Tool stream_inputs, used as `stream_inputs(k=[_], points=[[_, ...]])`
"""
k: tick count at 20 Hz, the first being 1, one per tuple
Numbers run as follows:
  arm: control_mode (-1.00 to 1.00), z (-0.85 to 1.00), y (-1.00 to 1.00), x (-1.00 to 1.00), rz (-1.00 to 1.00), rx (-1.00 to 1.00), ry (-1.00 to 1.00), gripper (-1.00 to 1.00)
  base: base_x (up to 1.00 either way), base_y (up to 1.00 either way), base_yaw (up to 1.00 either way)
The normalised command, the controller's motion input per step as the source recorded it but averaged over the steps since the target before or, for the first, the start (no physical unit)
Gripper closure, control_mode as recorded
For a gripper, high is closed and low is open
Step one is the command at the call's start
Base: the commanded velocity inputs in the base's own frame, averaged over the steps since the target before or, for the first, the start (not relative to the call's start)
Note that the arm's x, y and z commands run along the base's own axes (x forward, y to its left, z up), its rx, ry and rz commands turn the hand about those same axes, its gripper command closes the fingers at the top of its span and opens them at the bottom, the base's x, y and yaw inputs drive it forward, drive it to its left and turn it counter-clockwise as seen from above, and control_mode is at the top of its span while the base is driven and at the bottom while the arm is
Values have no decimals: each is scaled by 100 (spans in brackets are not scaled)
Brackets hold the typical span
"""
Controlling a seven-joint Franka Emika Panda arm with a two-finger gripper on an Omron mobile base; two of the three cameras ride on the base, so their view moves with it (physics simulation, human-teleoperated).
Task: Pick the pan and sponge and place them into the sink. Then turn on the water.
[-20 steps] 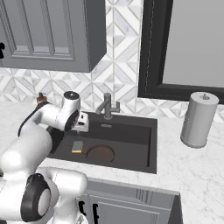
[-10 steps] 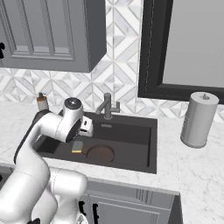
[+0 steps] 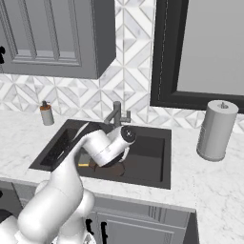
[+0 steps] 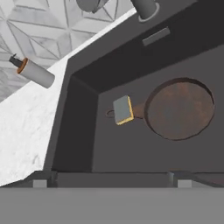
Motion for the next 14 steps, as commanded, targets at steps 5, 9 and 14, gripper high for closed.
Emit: stream_inputs(k=[5,9,14], points=[[-100,3,-26,4,0,14,3,-100,0,0,0],[-100,0,0,0,0,0,0,-100,0,0,0],[-100,0,0,0,0,0,0,-100,0,0,0]])
